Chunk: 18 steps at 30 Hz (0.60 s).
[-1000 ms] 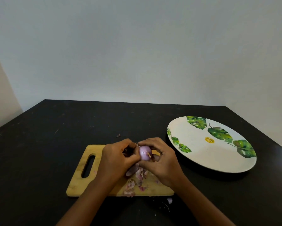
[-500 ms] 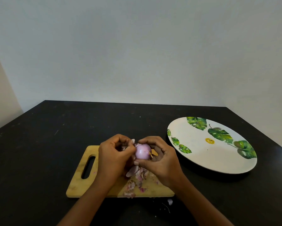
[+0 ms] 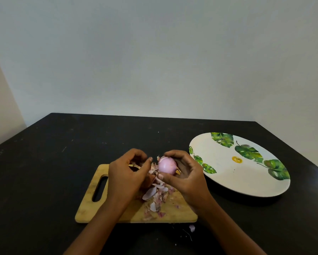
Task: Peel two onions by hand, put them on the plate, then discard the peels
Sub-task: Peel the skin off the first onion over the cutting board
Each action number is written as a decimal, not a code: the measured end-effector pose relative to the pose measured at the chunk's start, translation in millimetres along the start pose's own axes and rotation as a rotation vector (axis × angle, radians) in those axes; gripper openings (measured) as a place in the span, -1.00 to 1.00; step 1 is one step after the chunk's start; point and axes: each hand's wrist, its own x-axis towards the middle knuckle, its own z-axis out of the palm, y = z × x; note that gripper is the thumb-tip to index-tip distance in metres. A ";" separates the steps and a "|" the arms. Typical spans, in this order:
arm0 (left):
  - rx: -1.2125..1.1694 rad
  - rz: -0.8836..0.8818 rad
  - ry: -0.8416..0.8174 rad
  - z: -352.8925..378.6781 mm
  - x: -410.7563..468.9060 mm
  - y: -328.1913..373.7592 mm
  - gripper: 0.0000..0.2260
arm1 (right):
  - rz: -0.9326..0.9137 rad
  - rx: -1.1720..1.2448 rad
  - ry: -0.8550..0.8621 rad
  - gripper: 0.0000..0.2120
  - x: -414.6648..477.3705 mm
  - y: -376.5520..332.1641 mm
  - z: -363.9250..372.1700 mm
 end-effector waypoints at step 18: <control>-0.078 0.085 -0.196 -5.6 -1.4 5.6 -0.83 | 0.044 -0.097 -0.095 -0.53 -3.0 0.5 1.6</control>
